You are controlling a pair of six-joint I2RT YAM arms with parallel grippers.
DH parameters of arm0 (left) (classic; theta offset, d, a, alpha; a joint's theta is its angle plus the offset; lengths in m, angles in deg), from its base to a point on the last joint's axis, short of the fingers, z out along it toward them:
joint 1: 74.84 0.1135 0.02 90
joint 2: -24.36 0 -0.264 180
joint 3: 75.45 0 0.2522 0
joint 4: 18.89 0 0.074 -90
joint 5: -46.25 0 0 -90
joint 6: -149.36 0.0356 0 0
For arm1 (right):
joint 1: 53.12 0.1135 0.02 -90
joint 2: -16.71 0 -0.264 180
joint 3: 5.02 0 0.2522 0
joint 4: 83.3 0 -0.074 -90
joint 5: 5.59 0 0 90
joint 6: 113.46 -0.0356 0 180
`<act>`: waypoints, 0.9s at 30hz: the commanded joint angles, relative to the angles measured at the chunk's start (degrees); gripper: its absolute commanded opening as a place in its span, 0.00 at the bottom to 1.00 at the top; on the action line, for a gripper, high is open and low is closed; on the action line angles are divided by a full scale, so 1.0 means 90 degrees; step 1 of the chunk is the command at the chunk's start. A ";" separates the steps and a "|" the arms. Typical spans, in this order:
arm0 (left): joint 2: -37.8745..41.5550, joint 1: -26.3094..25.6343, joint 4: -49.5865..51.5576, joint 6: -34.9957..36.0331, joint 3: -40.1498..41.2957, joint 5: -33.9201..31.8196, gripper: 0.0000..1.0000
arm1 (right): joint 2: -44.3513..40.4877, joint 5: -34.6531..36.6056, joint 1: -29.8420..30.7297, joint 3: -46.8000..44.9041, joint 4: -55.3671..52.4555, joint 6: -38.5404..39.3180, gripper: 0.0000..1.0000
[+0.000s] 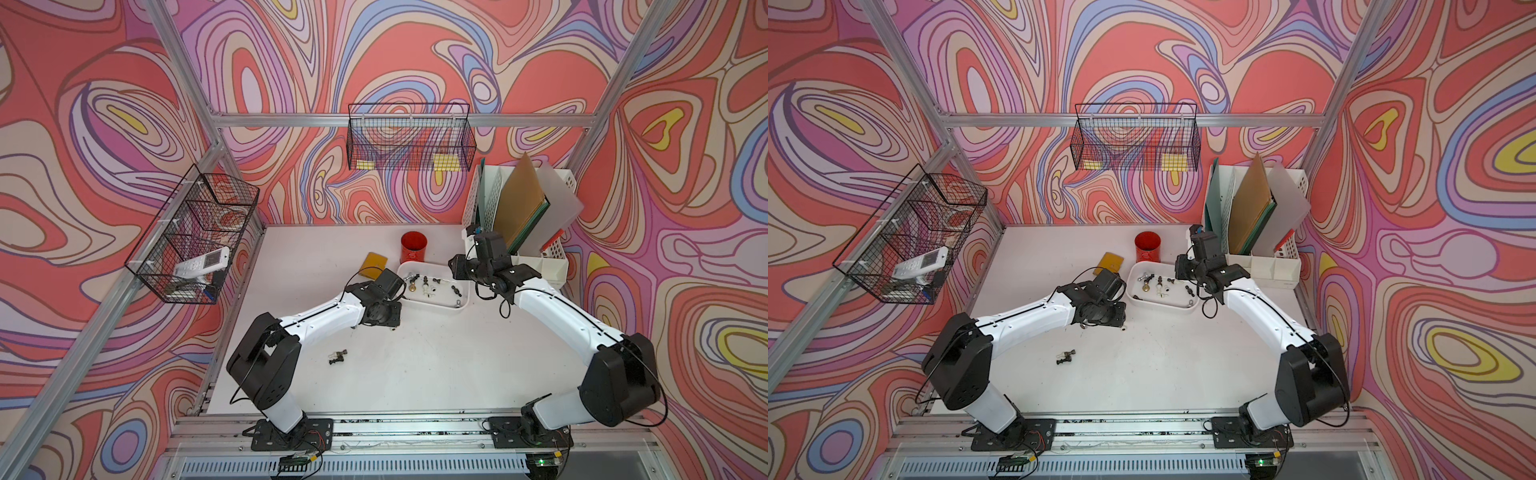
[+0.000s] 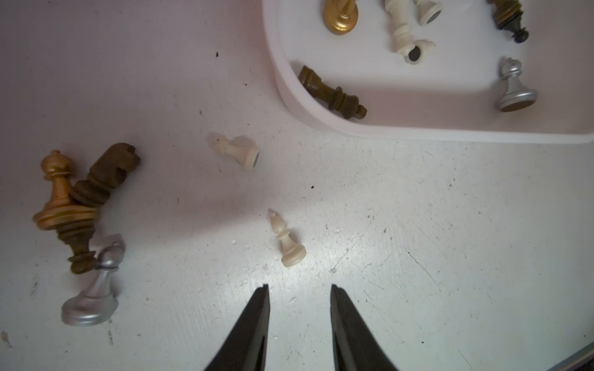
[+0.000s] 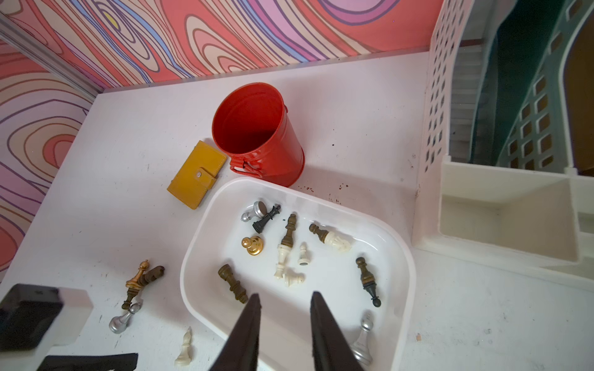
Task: Put the chess pieces into the storage box
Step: Place the chess piece in the storage box, then pick up the chess piece at the center of the board.
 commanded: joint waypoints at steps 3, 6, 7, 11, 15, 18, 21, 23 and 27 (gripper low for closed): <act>-0.0420 -0.0204 0.0286 -0.0089 -0.0422 -0.0161 0.38 | -0.0080 0.0125 0.0003 -0.0328 -0.0066 -0.0034 0.29; -0.0695 -0.0293 0.0387 -0.0082 -0.0558 -0.0258 0.38 | -0.0092 0.0141 0.0003 -0.0348 -0.0031 -0.0017 0.29; -0.0791 -0.0313 0.0438 -0.0088 -0.0598 -0.0314 0.38 | -0.0101 0.0141 0.0003 -0.0341 -0.0031 -0.0008 0.29; -0.1017 -0.0362 0.0554 -0.0050 -0.0696 -0.0537 0.38 | -0.0203 0.0131 0.0003 -0.0321 -0.0078 0.0014 0.30; -0.1140 -0.0364 0.0571 -0.0024 -0.0704 -0.0677 0.38 | -0.0330 0.0207 0.0003 -0.0340 -0.0147 0.0054 0.30; -0.1262 -0.0364 0.0583 -0.0002 -0.0723 -0.0712 0.38 | -0.0359 0.0228 0.0003 -0.0392 -0.0158 0.0066 0.30; -0.1384 -0.0364 0.0556 0.0022 -0.0728 -0.0702 0.38 | -0.0345 0.0169 0.0003 -0.0437 -0.0110 0.0016 0.30; -0.1439 -0.0364 0.0554 0.0034 -0.0731 -0.0698 0.37 | -0.0343 0.0112 0.0003 -0.0455 -0.0082 -0.0003 0.30; -0.1464 -0.0364 0.0586 0.0069 -0.0714 -0.0781 0.37 | -0.0366 0.0111 0.0003 -0.0421 -0.0070 -0.0012 0.30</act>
